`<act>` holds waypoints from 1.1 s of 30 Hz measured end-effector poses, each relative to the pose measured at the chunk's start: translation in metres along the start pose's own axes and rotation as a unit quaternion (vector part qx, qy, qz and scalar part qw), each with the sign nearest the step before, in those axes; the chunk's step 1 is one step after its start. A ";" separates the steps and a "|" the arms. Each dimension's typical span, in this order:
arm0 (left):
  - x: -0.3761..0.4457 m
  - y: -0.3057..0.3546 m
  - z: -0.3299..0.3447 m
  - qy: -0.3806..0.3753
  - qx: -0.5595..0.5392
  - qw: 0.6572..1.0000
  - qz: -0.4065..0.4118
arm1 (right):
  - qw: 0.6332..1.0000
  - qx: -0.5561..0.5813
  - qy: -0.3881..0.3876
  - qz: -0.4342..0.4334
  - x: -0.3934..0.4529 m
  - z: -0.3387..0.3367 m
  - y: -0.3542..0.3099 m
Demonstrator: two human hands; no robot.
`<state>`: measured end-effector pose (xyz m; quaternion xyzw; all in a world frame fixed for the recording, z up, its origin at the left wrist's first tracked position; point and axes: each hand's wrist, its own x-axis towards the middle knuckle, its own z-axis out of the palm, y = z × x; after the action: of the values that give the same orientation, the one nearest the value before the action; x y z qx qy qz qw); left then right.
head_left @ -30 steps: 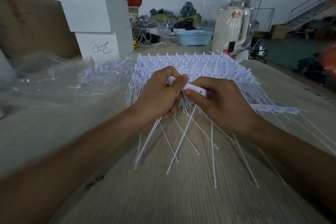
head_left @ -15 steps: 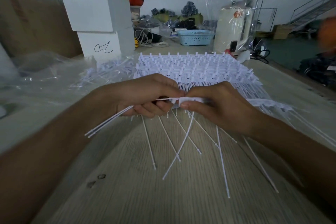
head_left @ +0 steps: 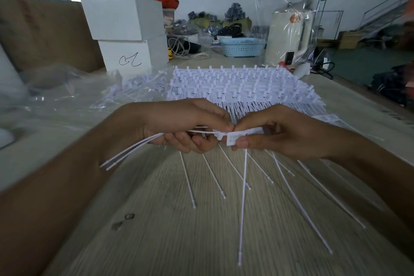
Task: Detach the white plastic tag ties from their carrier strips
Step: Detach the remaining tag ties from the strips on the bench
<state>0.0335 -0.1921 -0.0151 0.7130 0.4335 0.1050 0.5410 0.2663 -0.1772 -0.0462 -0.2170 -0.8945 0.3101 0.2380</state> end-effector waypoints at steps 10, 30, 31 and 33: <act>-0.006 -0.009 -0.006 -0.076 0.068 0.990 0.101 | 0.997 -0.072 0.006 0.019 -0.015 -0.020 0.003; 0.026 -0.012 0.012 0.262 -0.032 0.954 0.144 | 0.986 0.002 0.160 0.041 -0.002 0.002 0.010; 0.027 -0.011 0.016 0.260 -0.057 0.951 0.155 | 0.985 0.016 0.165 0.040 -0.001 0.004 0.009; 0.030 -0.009 0.023 0.247 -0.049 0.951 0.177 | 0.982 0.059 0.176 0.033 -0.001 0.007 0.008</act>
<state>0.0615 -0.1856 -0.0415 0.7026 0.4145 0.3932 0.4242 0.2651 -0.1747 -0.0563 -0.2832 -0.8109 0.3273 0.3937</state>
